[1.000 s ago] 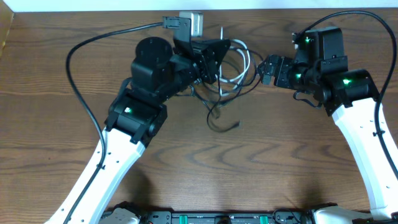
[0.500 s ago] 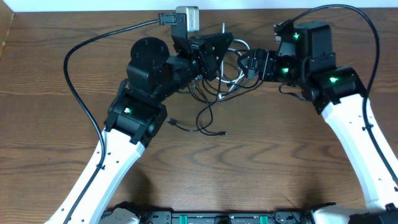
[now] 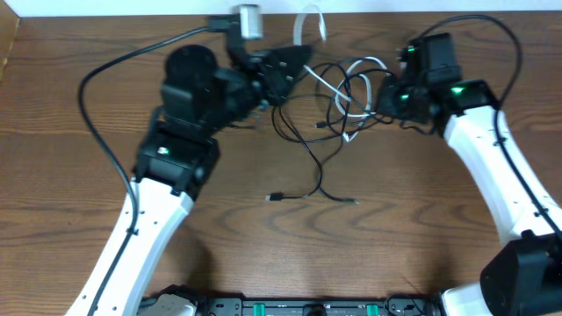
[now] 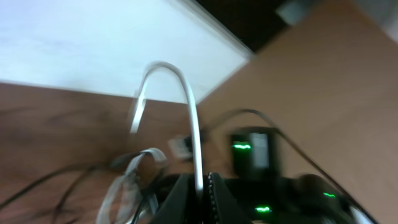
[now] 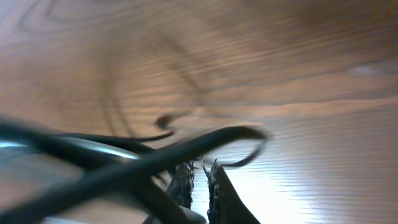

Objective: Untangle cables

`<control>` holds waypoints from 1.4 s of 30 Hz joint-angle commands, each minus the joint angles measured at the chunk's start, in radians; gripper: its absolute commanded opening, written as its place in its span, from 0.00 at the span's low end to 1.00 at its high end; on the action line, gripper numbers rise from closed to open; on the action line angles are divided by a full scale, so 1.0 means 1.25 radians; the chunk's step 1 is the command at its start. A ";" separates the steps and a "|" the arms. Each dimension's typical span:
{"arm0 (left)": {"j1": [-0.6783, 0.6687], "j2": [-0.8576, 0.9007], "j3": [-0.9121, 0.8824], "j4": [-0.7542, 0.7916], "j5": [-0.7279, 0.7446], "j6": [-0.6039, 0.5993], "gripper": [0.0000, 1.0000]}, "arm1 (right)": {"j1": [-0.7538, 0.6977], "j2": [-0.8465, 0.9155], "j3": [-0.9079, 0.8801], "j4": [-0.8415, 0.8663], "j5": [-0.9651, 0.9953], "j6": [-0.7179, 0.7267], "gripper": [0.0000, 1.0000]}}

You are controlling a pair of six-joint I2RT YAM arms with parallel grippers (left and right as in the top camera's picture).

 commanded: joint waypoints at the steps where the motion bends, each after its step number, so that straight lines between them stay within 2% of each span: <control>1: 0.078 -0.017 0.012 -0.050 -0.025 -0.072 0.08 | -0.049 -0.058 -0.001 -0.007 0.031 0.009 0.14; 4: 0.115 -0.017 0.012 -0.047 0.023 -0.187 0.07 | -0.063 -0.093 -0.001 -0.002 0.011 0.009 0.29; 9: 0.119 -0.017 0.012 0.132 0.159 -0.218 0.07 | -0.063 -0.106 -0.001 -0.002 -0.055 0.009 0.35; 11: 0.119 -0.017 0.012 0.212 0.194 -0.273 0.07 | -0.063 -0.104 -0.001 -0.005 -0.077 0.009 0.51; 12: 0.119 -0.017 0.012 0.252 0.207 -0.301 0.07 | -0.063 -0.104 -0.001 -0.006 -0.086 0.008 0.70; 14: 0.119 -0.017 0.012 0.337 0.225 -0.360 0.07 | -0.060 -0.104 -0.001 -0.008 -0.091 0.008 0.95; 15: 0.119 -0.017 0.012 0.374 0.229 -0.386 0.07 | -0.059 -0.104 -0.001 -0.008 -0.095 0.002 0.99; 17: 0.119 -0.017 0.012 0.446 0.229 -0.428 0.07 | -0.058 -0.104 -0.001 -0.008 -0.108 -0.013 0.99; 20: 0.119 -0.017 0.012 0.516 0.225 -0.442 0.08 | -0.058 -0.104 -0.001 -0.007 -0.168 -0.044 0.99; 29: 0.117 -0.017 0.012 0.554 0.157 -0.521 0.08 | -0.012 -0.104 -0.001 0.080 -0.417 -0.097 0.99; 34: 0.117 -0.016 0.012 0.537 0.157 -0.517 0.08 | 0.075 -0.104 -0.001 0.089 -0.423 -0.169 0.99; 37: 0.117 -0.014 0.012 0.493 0.153 -0.489 0.08 | 0.123 -0.105 -0.001 0.078 -0.424 -0.183 0.96; 42: 0.118 -0.014 0.012 0.401 0.104 -0.482 0.08 | 0.181 -0.105 -0.001 0.039 -0.432 -0.296 0.92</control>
